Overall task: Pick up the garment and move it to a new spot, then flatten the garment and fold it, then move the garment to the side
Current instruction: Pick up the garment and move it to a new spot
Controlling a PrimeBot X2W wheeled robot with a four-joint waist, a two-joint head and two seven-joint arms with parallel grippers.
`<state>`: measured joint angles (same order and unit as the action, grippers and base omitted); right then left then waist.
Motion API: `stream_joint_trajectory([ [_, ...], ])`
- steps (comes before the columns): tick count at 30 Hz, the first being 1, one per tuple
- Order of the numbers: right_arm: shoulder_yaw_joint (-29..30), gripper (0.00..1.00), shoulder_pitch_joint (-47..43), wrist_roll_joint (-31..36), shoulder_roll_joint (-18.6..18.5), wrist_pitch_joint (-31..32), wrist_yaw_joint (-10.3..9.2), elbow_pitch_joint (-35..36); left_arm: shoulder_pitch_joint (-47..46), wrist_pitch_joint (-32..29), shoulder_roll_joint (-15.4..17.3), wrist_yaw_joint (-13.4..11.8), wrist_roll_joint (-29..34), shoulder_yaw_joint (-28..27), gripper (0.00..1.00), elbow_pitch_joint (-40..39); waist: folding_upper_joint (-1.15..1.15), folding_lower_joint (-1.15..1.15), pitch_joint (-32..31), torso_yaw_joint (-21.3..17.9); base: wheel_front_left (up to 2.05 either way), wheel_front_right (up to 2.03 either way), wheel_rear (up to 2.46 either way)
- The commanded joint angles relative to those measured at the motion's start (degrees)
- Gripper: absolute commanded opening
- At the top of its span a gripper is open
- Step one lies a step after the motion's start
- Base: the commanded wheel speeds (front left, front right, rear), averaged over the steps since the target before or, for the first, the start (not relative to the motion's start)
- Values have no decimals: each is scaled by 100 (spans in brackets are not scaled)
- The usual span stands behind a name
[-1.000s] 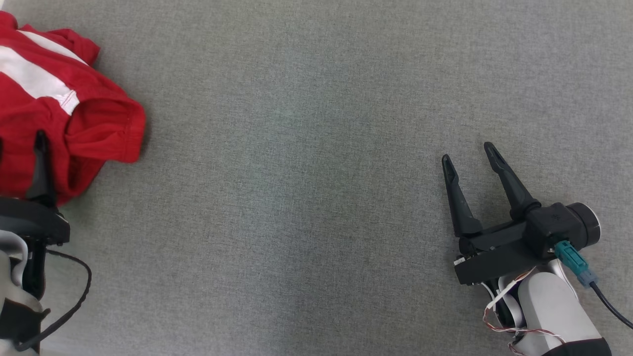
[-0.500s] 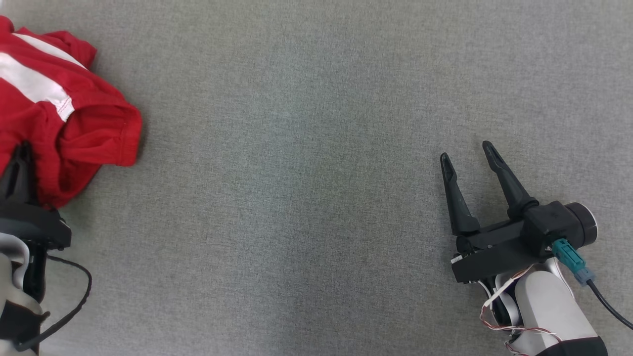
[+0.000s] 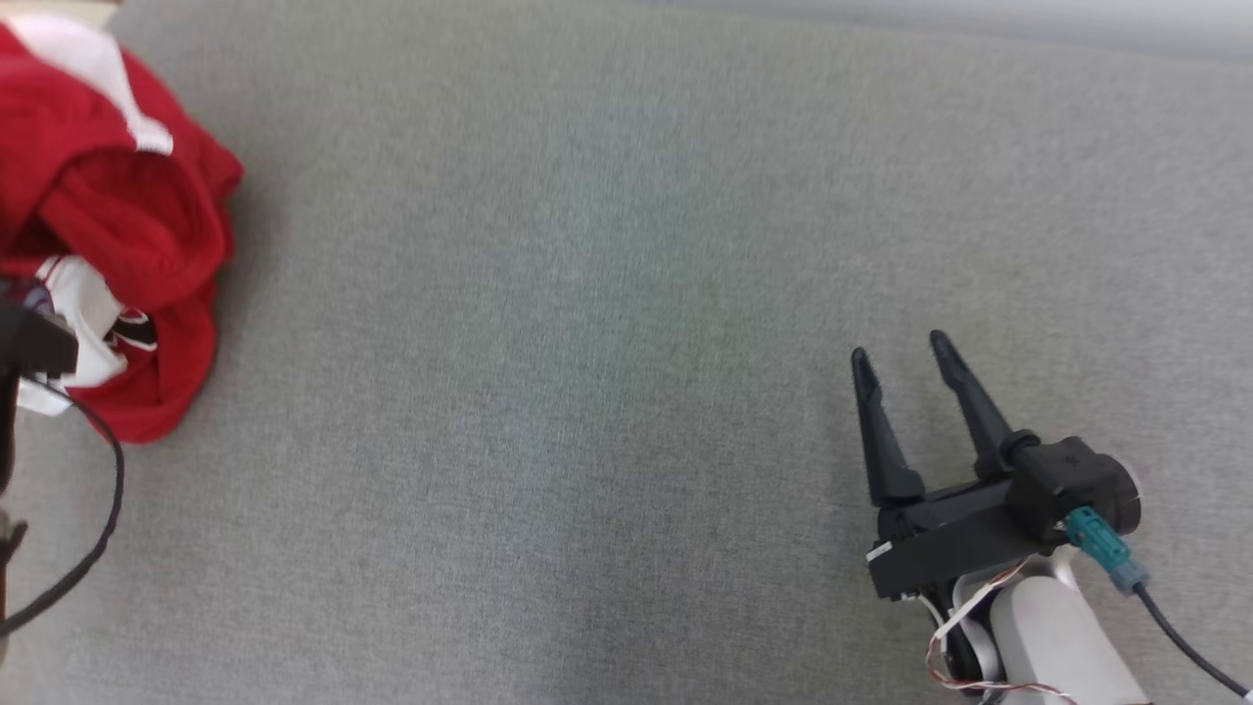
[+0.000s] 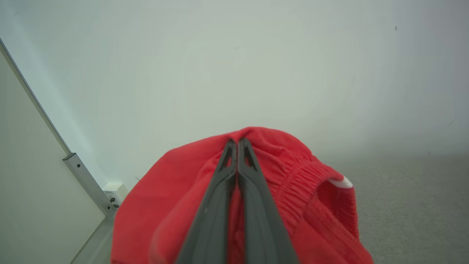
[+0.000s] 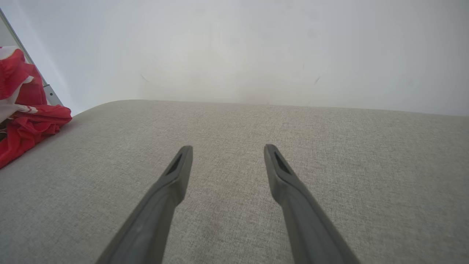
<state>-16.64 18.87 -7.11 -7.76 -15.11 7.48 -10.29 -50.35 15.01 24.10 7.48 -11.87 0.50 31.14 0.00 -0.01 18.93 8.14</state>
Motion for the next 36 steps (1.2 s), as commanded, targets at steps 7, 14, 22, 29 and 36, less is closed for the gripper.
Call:
stream_joint_trajectory([
  [7, -40, 100, -235, -130, 203, -6, 2, -41, -398, 26, 118, 0, -217, 562, 0, -406, 0, 1, -673, -313, 0, 0, 0],
  [14, -76, 100, -396, -180, 339, -6, 2, 10, -538, 26, -25, 0, -632, 1235, 0, -628, 0, 1, -984, -700, 0, 0, 0],
  [22, -31, 100, -497, -204, 399, -6, 2, 37, -267, 26, -400, -7, -964, 1717, 0, -851, 0, 1, -1149, -1259, 0, 0, 0],
  [29, -23, 100, -461, -193, 429, -6, 2, 100, 319, 26, -896, -217, -929, 1713, 0, -823, 0, 1, -1112, -1788, 0, 0, 0],
  [36, 52, 100, -559, -158, 400, -6, 2, 99, 1203, 26, -1504, -304, -881, 1606, 0, -543, 0, 1, -1112, -2198, 0, 0, 0],
])
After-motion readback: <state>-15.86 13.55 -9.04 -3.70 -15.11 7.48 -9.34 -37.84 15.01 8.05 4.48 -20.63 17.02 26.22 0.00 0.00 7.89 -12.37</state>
